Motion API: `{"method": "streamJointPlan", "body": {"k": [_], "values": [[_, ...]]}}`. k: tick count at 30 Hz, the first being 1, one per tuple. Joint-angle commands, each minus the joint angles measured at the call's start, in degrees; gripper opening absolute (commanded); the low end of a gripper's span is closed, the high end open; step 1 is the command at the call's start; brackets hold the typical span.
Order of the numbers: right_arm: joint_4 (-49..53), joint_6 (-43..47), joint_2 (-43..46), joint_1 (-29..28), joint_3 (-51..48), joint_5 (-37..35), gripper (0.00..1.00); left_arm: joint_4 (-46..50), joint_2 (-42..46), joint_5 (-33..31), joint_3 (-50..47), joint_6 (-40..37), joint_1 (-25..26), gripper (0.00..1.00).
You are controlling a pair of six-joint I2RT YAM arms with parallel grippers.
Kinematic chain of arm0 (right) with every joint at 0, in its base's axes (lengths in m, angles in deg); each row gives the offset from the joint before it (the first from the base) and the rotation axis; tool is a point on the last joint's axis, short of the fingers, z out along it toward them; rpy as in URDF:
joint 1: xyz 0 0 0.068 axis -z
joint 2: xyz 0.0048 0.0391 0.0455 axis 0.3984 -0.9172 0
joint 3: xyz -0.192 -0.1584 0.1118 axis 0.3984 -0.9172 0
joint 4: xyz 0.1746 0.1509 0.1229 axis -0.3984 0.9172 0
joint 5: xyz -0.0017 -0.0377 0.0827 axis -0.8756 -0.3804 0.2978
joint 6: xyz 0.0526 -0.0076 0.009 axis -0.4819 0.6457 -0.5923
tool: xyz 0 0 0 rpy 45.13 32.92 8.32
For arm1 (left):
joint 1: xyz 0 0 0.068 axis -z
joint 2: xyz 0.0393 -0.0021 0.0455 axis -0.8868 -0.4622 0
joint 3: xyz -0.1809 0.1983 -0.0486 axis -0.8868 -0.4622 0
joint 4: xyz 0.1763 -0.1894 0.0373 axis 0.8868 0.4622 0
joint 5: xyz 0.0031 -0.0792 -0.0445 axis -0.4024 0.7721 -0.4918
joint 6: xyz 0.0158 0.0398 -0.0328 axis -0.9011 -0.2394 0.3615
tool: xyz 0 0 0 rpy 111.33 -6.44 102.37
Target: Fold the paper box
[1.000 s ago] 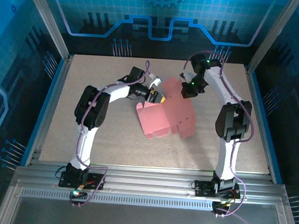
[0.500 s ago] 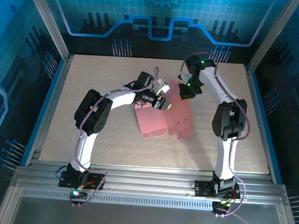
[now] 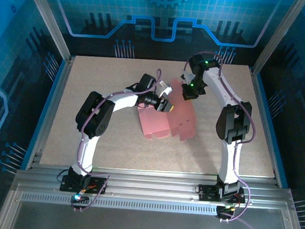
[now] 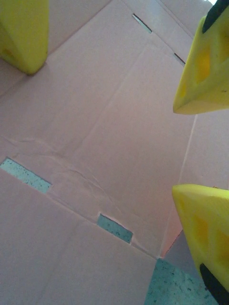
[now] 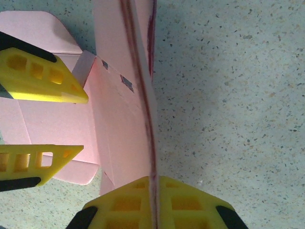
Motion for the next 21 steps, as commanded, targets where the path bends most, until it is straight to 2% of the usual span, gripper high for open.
{"method": "streamJointPlan", "body": {"k": [1, 5, 9, 16, 21], "values": [[0.93, -0.55, -0.23, -0.43, 1.8, 0.21, 0.0, 5.98, -1.92, -0.47, 2.2, 2.27, -0.29, 0.45], [0.88, -0.77, -0.2, -0.56, 1.8, 0.52, 0.0, 7.55, -4.05, 1.87, 4.39, 5.21, -0.26, 0.45], [0.49, -1.13, -0.53, -0.85, 1.8, 0.58, 0.0, 2.57, -4.71, 4.45, 3.43, 10.69, 0.2, 0.46], [0.47, 0.26, -0.36, -1.24, 1.54, -0.8, 0.0, -5.65, -0.32, 4.43, -1.81, 12.35, -0.25, 0.59], [1.6, 7.91, -1.35, -2.03, 4.59, -5.31, 0.0, -14.41, 7.02, 3.86, -7.27, 16.35, -1.99, 0.75]]}}
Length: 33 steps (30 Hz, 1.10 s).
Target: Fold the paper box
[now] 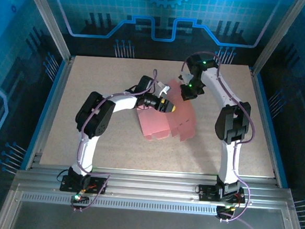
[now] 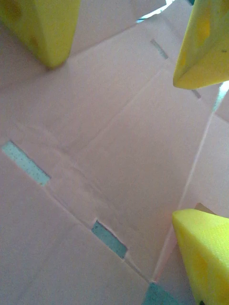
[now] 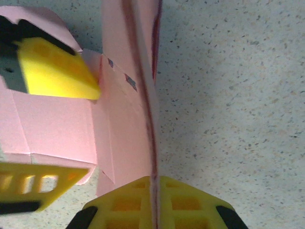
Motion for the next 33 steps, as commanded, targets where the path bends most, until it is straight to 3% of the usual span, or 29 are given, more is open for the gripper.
{"method": "streamJointPlan", "body": {"k": [1, 5, 9, 14, 18, 23, 33], "values": [[2.48, 5.93, -1.99, -0.83, 5.5, -4.71, 0.0, -7.26, 6.93, 0.13, -3.44, 4.01, -1.85, 0.77], [5.59, 8.41, -5.03, -1.18, 10.67, -7.56, 0.0, -12.79, 11.01, -4.08, -8.75, 6.24, -2.57, 0.85], [5.72, 9.61, -5.82, -1.91, 11.6, -8.37, 0.0, -10.09, 12.27, -12.02, -10.75, 5.07, -2.81, 0.83], [5.54, 9.72, -5.82, -2.61, 11.58, -8.25, 0.0, -9.09, 11.32, -16.15, -10.53, 2.8, -2.73, 0.81], [5.47, 10.11, -5.81, -3.13, 11.61, -8.17, 0.0, -5.71, 8.08, -14.49, -6.26, -0.21, -2.69, 0.81], [6.53, 10.87, -6.54, -3.33, 13.25, -9.36, 0.0, -3.45, 6.29, -11.46, -4.31, 0.24, -2.11, 0.68], [7.95, 10.1, -8.14, -3.51, 17.36, -9.92, 0.0, -5.07, 4.67, -9.13, -4.98, 5.01, 1.56, 0.66]]}}
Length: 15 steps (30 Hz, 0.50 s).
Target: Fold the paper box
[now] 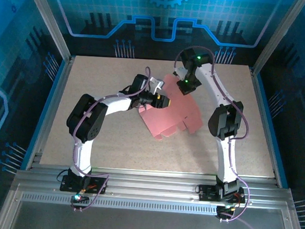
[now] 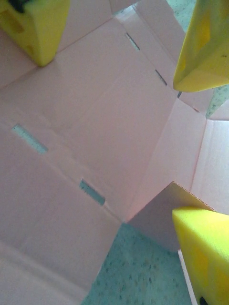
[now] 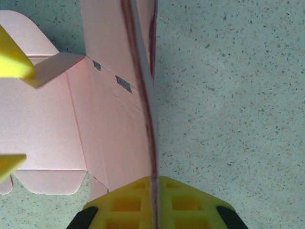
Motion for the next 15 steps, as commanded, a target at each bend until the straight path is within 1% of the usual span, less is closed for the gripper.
{"method": "streamJointPlan", "body": {"k": [1, 6, 10, 13, 15], "values": [[2.3, 0.7, -0.87, -0.91, 2.14, -0.76, 0.0, -0.95, -1.75, 2.81, 1.13, 2.41, 2.11, 0.66], [2.19, 0.61, -0.68, -0.91, 1.93, -0.31, 0.0, -4.44, -1.84, 3.72, -0.03, 4.61, 2.52, 0.67], [1.77, 0.45, -0.54, -0.91, 1.36, 0.22, 0.0, -3.44, -0.46, 3.76, -0.27, 3.93, 2.56, 0.68], [1.36, -0.33, -0.38, -0.93, 1.29, 0.91, 0.0, -5.3, 0.68, 3.52, -2.0, 4.32, 2.39, 0.71], [0.9, -1.08, 0.13, -1.0, 0.3, 0.4, 0.0, -8.09, 3.08, 3.25, -4.31, 5.17, 1.91, 0.75]]}}
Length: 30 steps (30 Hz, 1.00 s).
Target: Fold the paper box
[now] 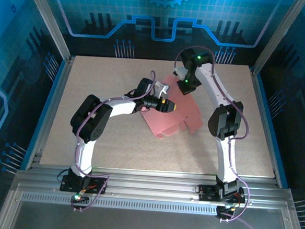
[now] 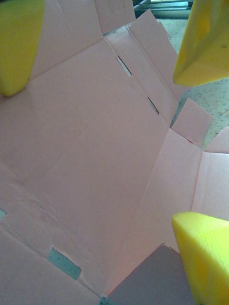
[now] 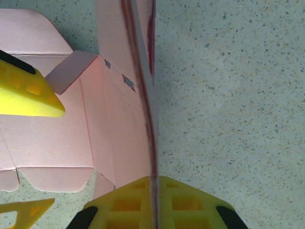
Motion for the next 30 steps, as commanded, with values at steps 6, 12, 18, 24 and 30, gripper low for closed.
{"method": "streamJointPlan", "body": {"k": [6, 12, 18, 24, 30], "values": [[-1.41, -0.98, 3.46, -0.92, -5.42, 1.17, 0.0, -4.5, 14.59, -6.62, -10.44, -1.89, -3.82, 0.88], [-5.31, 3.43, 7.11, -0.64, -11.52, 3.57, 0.0, -4.65, 16.43, -5.03, -12.07, -12.63, -8.22, 0.94], [-8.81, 10.63, 10.09, -0.84, -16.05, 7.42, 0.0, -3.25, 7.31, 9.18, -1.66, -18.03, -11.88, 0.94], [-11.7, 16.31, 11.92, -1.0, -18.68, 9.72, 0.0, 0.41, -1.18, 15.55, 8.48, -20.05, -13.26, 0.86], [-10.51, 18.47, 11.38, -1.16, -17.0, 10.9, 0.0, 4.94, -5.9, 19.13, 15.57, -20.66, -13.58, 0.72]]}}
